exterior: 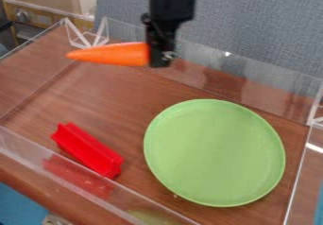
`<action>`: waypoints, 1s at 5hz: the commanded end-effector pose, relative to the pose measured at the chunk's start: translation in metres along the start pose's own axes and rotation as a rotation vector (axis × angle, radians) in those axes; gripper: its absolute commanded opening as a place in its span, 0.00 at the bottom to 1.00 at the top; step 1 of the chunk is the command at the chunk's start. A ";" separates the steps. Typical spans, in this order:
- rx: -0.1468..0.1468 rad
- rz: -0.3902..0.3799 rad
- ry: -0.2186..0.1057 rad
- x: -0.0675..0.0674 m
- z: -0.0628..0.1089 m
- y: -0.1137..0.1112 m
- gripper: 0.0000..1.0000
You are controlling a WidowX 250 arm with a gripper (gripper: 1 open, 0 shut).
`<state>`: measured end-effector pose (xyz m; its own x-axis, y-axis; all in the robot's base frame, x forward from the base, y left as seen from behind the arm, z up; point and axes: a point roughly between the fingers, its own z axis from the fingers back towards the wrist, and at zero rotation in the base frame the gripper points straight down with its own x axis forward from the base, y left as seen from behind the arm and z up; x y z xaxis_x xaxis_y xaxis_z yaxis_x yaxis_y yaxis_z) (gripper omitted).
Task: Move the carrot from the green plate to the table
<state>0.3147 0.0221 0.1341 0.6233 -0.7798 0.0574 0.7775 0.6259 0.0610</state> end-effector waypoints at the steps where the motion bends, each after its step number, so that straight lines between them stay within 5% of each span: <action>1: 0.029 -0.038 -0.062 0.013 0.011 0.004 0.00; 3: -0.022 -0.132 -0.109 0.037 -0.009 -0.017 0.00; 5: -0.079 -0.140 -0.135 0.030 -0.028 -0.018 0.00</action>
<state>0.3183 -0.0143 0.0951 0.5001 -0.8495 0.1678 0.8642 0.5020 -0.0343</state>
